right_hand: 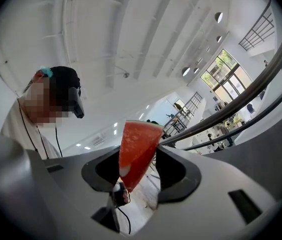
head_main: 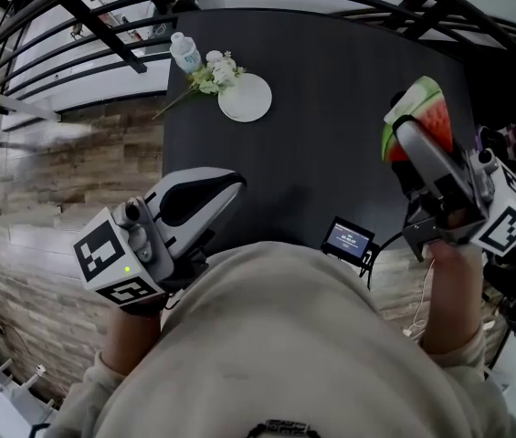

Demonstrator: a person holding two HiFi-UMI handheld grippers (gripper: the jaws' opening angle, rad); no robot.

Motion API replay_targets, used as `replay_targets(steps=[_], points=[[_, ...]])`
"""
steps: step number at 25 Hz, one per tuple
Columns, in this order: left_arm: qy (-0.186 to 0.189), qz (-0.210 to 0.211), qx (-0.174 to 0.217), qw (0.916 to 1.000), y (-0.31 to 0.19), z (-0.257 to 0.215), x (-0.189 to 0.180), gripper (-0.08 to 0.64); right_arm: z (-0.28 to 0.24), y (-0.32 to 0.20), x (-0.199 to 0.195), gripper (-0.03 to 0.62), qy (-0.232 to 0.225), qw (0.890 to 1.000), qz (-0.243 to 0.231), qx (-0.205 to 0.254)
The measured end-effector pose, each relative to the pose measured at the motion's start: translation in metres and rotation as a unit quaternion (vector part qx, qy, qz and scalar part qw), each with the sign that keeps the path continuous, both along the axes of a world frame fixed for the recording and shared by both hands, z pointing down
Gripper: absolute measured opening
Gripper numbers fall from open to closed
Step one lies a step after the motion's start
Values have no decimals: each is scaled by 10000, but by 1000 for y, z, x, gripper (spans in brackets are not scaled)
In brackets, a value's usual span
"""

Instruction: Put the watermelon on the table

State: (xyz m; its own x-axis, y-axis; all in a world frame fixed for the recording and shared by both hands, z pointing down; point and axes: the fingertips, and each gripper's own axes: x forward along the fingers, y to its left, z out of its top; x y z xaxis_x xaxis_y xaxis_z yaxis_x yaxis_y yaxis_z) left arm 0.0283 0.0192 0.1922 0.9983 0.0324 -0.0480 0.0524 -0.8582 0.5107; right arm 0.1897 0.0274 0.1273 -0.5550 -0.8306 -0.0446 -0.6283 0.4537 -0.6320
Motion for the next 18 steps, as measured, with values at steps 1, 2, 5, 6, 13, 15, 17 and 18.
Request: replay_targets(steps=[1,2,5,6,13,15,17,18], points=[[-10,-27,-27,10000,0,2,-2,0,1,-2,-1,199,11,10000,-25,-20],[-18,-59,-54,10000,-1,3,-4,1,3,-4,-3,199,24,10000,-55,-42],[-40,-161,-120,9998,-3,7,-9,0,7,-11,-9,198,62,9998,-154,-110],[-47,-194,-142,9997,-4,9,-11,2,9,-13,-10,198,75,9997,-187,-131],[-80,-400,-270,9988,-11,18,-24,0,24,-32,-21,198,42,9988,-352,-329],[-89,-452,-291,9985,-12,20,-28,1,26,-37,-24,199,88,9986,-418,-325],[-97,-510,-322,9981,-14,23,-31,2,29,-44,-27,198,135,9982,-495,-318],[-90,-540,-344,9979,-15,24,-32,2,31,-47,-28,199,141,9979,-528,-335]])
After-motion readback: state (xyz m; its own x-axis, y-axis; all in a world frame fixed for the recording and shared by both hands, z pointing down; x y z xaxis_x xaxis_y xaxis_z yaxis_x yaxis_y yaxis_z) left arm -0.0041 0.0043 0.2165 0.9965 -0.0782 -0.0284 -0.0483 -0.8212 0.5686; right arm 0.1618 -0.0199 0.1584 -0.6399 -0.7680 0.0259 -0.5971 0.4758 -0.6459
